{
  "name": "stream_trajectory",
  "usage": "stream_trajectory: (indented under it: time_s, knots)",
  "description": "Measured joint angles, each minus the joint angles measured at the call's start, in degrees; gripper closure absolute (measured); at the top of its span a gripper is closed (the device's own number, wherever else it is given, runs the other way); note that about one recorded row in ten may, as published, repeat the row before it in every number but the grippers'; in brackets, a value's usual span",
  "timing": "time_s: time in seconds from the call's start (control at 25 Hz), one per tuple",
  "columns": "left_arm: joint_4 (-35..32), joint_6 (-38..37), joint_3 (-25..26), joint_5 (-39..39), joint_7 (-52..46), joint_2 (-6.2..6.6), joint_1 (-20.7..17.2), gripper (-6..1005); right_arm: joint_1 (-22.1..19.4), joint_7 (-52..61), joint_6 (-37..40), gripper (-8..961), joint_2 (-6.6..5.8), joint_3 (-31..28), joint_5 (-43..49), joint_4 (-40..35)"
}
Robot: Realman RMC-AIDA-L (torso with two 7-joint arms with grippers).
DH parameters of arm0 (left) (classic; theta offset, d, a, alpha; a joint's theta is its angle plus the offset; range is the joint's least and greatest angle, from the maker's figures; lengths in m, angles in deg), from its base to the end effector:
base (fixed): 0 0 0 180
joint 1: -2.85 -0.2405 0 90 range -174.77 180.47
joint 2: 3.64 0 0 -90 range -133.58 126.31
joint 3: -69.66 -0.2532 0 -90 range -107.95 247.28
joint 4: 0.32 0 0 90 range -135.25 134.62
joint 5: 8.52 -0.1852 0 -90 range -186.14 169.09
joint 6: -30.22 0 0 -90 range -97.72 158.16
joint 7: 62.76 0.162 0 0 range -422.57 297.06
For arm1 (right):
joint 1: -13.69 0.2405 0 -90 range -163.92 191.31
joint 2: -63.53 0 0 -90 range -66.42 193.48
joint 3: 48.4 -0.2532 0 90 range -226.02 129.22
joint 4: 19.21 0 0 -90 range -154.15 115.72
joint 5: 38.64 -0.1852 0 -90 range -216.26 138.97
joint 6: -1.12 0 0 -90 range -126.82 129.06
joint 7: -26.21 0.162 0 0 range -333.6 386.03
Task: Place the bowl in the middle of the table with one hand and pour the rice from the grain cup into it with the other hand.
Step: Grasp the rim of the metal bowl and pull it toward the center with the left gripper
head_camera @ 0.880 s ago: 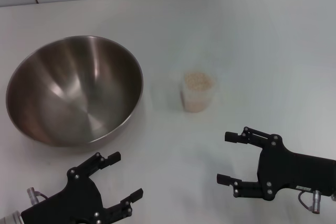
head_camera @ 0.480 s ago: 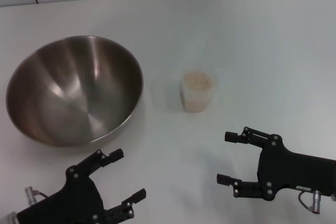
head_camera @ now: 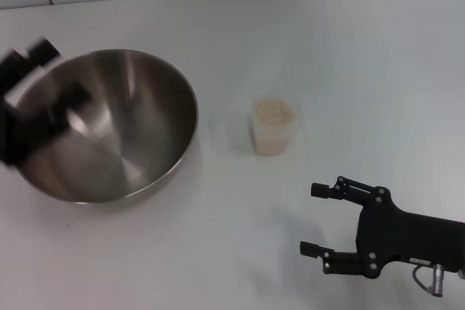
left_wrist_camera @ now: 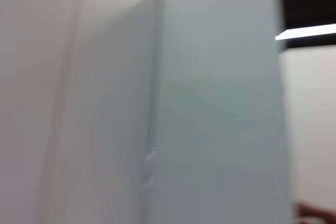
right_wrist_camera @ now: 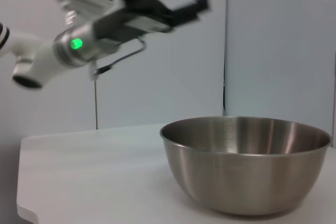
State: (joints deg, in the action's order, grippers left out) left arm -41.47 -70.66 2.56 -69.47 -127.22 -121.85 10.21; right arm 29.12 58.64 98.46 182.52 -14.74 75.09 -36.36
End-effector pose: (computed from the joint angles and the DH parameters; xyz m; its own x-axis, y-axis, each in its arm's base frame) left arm -0.2219 0.2318 0.0317 0.4458 0.0079 0.8951 0.4078 -0.8920 -0.1953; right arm 0.2882 0.1989 -0.0486 0.7999 -0.0320 -0.5993 -0.2597 -0.9187 -0.2976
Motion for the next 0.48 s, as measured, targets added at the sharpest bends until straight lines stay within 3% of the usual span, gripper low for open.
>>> stream_trajectory:
  time_s: [0.08,0.12,0.16,0.24,0.28,0.4,0.44,0.48]
  knots:
    - [0.0,0.0,0.0,0.0,0.0,0.00,0.0,174,0.0,0.0,0.1,137,0.00,0.0,0.0,0.0]
    - [-7.6,9.1,1.1,-1.2,-8.5,-0.16,-1.7,174,-0.1,0.0,0.2,137,0.00,0.0,0.0,-0.1]
    - [-17.0,25.0,1.2,-4.5,-21.4,-0.03,-3.6,174,-0.1,0.0,0.3,138,0.00,0.0,0.0,-0.1]
    - [-24.4,35.0,1.2,-11.3,-33.9,0.52,-4.1,174,-0.2,0.0,0.5,139,0.00,0.0,0.0,-0.3]
    - [-28.8,39.1,1.5,-18.7,-43.1,0.72,-3.7,174,-0.2,0.0,0.5,140,0.00,0.0,0.0,-0.3]
    - [-35.6,42.1,1.8,-37.6,-57.8,0.47,-2.0,175,-0.1,0.0,0.6,141,0.00,0.0,0.0,-0.3]
    - [-37.5,40.9,1.9,-47.7,-65.3,0.23,-0.1,175,-0.1,0.0,0.6,142,0.00,0.0,0.0,-0.3]
    - [-37.6,40.5,1.9,-49.1,-66.2,0.21,0.1,175,-0.1,0.0,0.6,142,0.00,0.0,0.0,-0.3]
